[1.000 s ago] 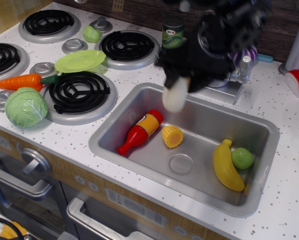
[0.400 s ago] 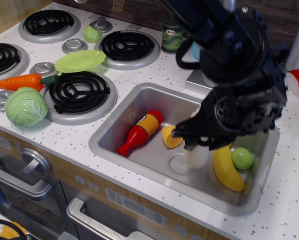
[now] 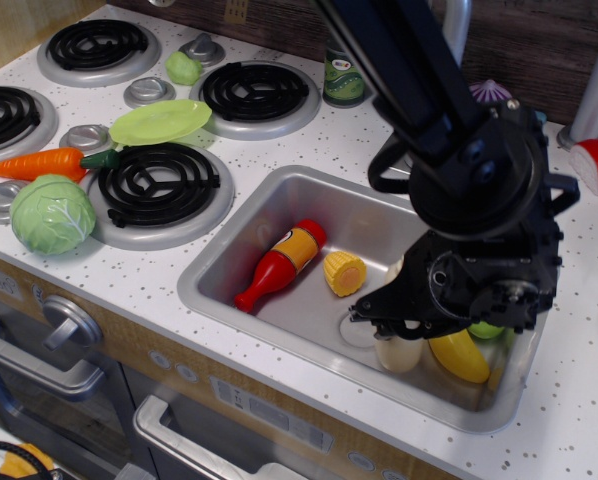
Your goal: Put detergent in sink
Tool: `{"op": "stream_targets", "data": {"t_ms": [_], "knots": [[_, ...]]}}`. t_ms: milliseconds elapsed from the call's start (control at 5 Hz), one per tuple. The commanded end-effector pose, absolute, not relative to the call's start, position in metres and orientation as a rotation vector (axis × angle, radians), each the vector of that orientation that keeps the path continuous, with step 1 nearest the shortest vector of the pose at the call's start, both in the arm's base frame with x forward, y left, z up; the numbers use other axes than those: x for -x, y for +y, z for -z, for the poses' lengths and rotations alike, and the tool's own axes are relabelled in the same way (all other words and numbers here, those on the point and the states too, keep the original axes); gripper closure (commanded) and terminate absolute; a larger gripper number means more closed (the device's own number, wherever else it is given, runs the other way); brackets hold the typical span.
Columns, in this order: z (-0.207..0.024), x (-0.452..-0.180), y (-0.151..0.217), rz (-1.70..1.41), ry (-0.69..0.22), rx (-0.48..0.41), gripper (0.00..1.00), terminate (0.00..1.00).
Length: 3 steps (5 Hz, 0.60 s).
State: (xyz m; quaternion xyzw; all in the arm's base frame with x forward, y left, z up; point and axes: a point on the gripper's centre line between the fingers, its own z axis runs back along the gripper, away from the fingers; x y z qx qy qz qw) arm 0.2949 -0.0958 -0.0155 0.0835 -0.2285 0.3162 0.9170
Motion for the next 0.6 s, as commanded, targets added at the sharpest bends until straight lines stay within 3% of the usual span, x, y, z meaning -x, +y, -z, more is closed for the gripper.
{"op": "stream_targets", "data": {"t_ms": [0, 200, 400], "knots": [[0.0202, -0.3003, -0.1055, -0.671, -0.534, -0.123, 0.0, 0.0], [0.0202, -0.3003, -0.1055, -0.671, -0.534, -0.123, 0.0, 0.0], [0.0202, -0.3003, -0.1055, -0.671, -0.534, -0.123, 0.0, 1.0]]}}
